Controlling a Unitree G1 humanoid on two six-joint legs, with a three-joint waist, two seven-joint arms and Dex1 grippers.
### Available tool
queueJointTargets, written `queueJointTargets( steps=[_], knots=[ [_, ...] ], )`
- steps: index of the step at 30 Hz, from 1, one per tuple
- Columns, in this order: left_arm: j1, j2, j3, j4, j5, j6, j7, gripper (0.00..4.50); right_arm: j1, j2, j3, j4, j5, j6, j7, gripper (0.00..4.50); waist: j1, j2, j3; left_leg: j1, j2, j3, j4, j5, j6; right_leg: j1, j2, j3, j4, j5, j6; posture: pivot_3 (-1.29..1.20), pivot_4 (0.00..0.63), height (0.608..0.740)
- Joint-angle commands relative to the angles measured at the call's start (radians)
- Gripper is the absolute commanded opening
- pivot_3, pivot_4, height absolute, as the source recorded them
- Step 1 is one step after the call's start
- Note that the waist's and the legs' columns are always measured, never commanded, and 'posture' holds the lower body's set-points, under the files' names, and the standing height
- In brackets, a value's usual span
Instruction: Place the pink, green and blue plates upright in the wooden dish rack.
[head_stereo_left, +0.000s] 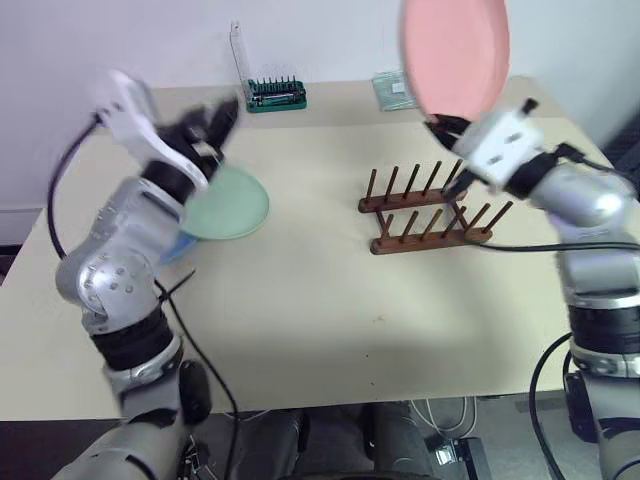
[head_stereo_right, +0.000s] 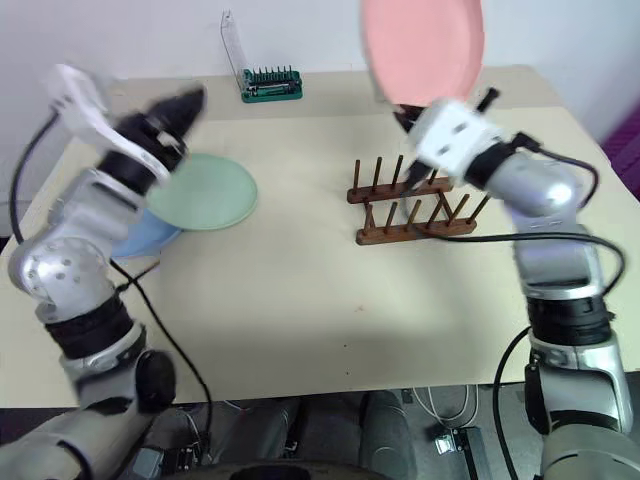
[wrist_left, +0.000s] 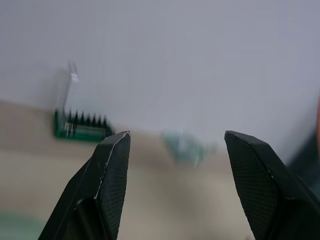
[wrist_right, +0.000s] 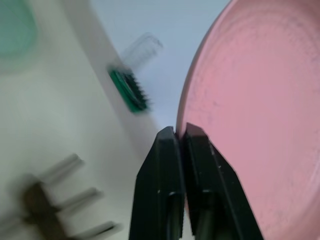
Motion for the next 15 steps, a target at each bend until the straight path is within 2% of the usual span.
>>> queueJointTargets(
  steps=[1,7,10,15],
  knots=[
    [0.066,0.027,-0.078,-0.029,-0.003,-0.044,-0.108,3.05,0.022,-0.058,-0.192,-0.062,0.317,0.246,0.105,0.00,-0.001,0.000,0.000,0.000,0.000,0.000,0.001,0.000,0.001,0.000,0.000,0.000,0.000,0.000,0.000,0.00,0.150,0.740],
    [0.167,0.086,-0.187,-0.029,0.029,-0.068,-0.215,3.05,0.051,-0.183,-0.348,0.093,0.575,0.476,0.254,0.00,-0.004,0.005,-0.001,0.001,0.003,0.003,-0.001,-0.001,0.001,-0.001,0.001,0.000,0.000,0.001,-0.001,0.00,0.150,0.740],
    [0.191,0.099,-0.217,-0.035,0.034,-0.071,-0.249,3.05,0.040,-0.225,-0.367,0.176,0.635,0.534,0.307,0.00,-0.003,0.006,-0.001,0.001,0.004,0.005,0.000,-0.001,0.001,0.000,0.001,0.000,0.000,0.001,-0.001,0.00,0.150,0.740],
    [0.208,0.108,-0.232,-0.043,0.030,-0.070,-0.269,3.05,0.020,-0.278,-0.341,0.315,0.648,0.556,0.394,0.00,-0.002,0.006,-0.001,0.001,0.004,0.006,0.000,-0.001,0.002,-0.001,0.001,0.001,0.000,0.001,-0.001,0.00,0.150,0.740]
  ],
)
